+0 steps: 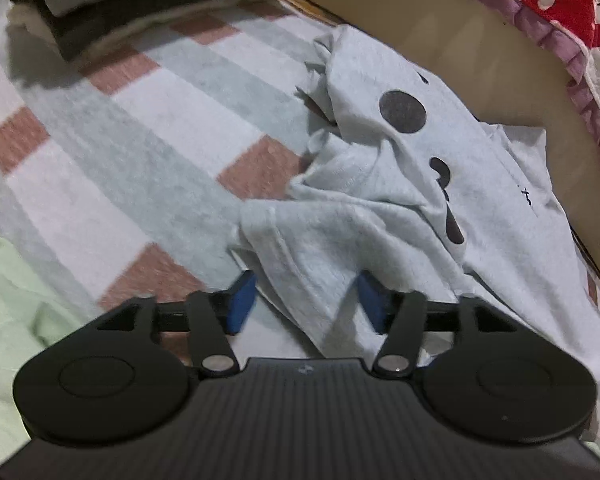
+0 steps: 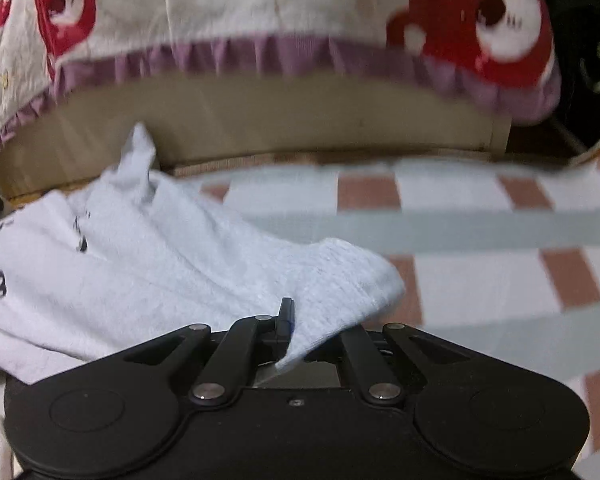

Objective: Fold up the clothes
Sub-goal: 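Grasp a sweatshirt edge with the left gripper while the right gripper grasps another edge, then shake the sweatshirt out flat and open both grippers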

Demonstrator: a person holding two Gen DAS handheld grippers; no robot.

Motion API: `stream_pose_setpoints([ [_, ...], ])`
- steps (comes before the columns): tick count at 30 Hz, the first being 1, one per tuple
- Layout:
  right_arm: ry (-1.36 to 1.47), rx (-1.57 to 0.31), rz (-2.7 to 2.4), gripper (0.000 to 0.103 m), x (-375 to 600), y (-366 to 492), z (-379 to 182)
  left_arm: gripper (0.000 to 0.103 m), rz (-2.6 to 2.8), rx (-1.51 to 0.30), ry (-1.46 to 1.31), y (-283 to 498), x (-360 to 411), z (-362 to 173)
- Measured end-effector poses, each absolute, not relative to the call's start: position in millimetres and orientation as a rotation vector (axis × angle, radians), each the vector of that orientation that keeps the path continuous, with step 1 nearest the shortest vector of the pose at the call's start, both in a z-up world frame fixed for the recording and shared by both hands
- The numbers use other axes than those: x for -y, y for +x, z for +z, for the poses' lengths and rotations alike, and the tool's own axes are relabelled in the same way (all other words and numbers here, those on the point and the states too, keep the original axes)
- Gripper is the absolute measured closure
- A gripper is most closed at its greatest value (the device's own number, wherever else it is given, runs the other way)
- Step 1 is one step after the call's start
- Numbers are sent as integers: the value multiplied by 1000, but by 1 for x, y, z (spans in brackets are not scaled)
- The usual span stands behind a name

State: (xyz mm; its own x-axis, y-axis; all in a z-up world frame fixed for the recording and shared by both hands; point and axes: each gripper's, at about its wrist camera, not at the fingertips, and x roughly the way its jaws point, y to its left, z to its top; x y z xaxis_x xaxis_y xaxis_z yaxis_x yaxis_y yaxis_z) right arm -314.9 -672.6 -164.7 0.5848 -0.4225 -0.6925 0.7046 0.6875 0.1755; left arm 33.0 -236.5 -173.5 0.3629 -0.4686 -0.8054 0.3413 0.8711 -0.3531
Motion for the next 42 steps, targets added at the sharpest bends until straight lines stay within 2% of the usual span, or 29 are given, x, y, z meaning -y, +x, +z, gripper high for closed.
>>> stream_pose_setpoints([
  [5, 493, -661, -670, 100, 682, -314, -176, 29, -469, -1091, -160, 42, 249, -189],
  [7, 489, -640, -646, 100, 684, -311, -175, 31, -483, -1032, -110, 42, 259, -190],
  [8, 484, -634, -634, 100, 684, -309, -174, 42, -496, -1007, -57, 41, 265, -190],
  [9, 480, -626, -619, 100, 684, -308, -174, 59, -508, -981, -4, 39, 271, -189],
  [10, 478, -622, -606, 100, 683, -306, -175, 89, -522, -960, 42, 38, 277, -186],
  [12, 457, -632, -589, 100, 685, -295, -174, 91, -544, -907, 113, 34, 284, -169],
  [16, 382, -611, -547, 100, 687, -276, -140, 93, -541, -736, 162, 28, 275, -99],
  [21, 305, -502, -460, 100, 669, -283, -39, 94, -513, -564, 81, 17, 223, 5],
  [24, 289, -455, -366, 101, 641, -307, 5, 94, -474, -506, 63, -16, 183, 57],
  [26, 319, -489, -322, 101, 616, -327, 3, 94, -436, -531, 44, -42, 150, 73],
  [29, 367, -556, -259, 101, 580, -355, -7, 93, -354, -652, 124, -74, 122, 43],
  [34, 455, -920, -317, 100, 547, -359, -119, 93, -293, -1003, 107, -71, 100, -57],
  [36, 490, -965, -325, 99, 550, -361, -134, 91, -283, -1047, 98, -70, 94, -67],
  [39, 520, -944, -306, 88, 559, -363, -120, 88, -282, -1040, 113, -72, 89, -61],
  [40, 520, -933, -297, 82, 562, -363, -112, 87, -283, -1024, 119, -73, 89, -55],
  [42, 491, -903, -271, 73, 565, -360, -90, 82, -291, -981, 116, -76, 85, -38],
])
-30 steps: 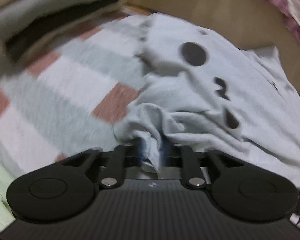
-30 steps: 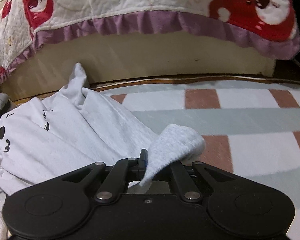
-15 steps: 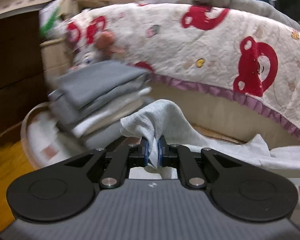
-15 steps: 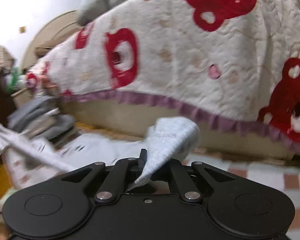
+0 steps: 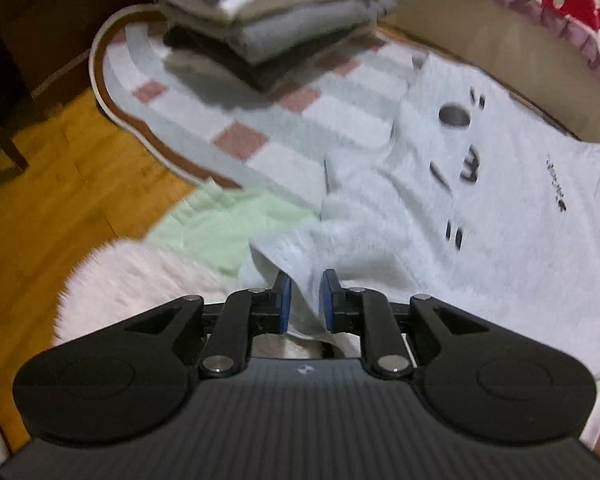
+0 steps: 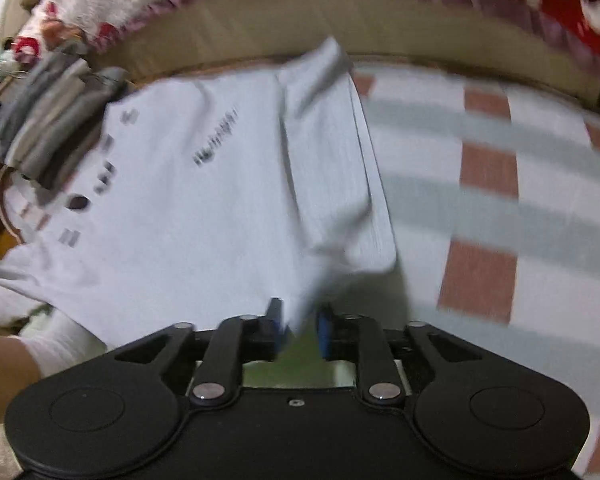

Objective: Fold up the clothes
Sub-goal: 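Shake the sweatshirt out flat and open both grippers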

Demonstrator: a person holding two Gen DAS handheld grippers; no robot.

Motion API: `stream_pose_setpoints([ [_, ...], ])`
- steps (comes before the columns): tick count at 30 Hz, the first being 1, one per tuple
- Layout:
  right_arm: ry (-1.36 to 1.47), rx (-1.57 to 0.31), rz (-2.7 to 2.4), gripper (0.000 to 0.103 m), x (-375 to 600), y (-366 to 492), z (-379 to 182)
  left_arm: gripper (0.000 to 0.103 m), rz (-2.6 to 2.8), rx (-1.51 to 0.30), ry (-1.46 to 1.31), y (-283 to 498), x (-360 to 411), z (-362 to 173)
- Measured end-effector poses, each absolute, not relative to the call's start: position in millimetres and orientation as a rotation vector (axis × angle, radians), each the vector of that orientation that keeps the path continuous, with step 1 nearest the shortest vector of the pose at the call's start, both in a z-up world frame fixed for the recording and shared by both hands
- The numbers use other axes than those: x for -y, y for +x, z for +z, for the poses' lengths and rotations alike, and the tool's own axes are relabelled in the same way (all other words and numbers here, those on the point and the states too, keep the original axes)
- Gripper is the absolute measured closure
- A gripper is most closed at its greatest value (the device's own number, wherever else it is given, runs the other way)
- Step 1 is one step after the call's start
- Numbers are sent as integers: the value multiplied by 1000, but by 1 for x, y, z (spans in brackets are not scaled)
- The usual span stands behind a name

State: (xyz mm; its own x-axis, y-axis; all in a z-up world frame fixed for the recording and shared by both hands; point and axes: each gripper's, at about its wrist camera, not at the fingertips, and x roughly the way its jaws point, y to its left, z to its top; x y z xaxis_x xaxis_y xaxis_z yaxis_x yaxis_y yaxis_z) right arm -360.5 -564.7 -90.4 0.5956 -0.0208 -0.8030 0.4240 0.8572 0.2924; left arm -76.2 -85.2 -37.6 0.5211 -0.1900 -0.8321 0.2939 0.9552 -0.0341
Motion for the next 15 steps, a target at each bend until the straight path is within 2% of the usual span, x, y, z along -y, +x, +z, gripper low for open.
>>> stream_pose_setpoints([
  [2, 478, -865, -246, 68, 567, -359, -73, 68, -315, -936, 83, -76, 84, -21],
  [4, 469, -820, -221, 67, 573, -349, -56, 62, -339, -904, 52, -70, 88, -10],
  [11, 394, -733, -157, 67, 606, -258, -29, 59, -416, -910, -9, -7, 140, -13],
  [14, 415, -739, -176, 67, 637, -209, -33, 49, -482, -889, 11, 19, 174, -23],
  [15, 429, -742, -185, 67, 648, -194, -36, 49, -495, -875, 31, 28, 186, -27],
])
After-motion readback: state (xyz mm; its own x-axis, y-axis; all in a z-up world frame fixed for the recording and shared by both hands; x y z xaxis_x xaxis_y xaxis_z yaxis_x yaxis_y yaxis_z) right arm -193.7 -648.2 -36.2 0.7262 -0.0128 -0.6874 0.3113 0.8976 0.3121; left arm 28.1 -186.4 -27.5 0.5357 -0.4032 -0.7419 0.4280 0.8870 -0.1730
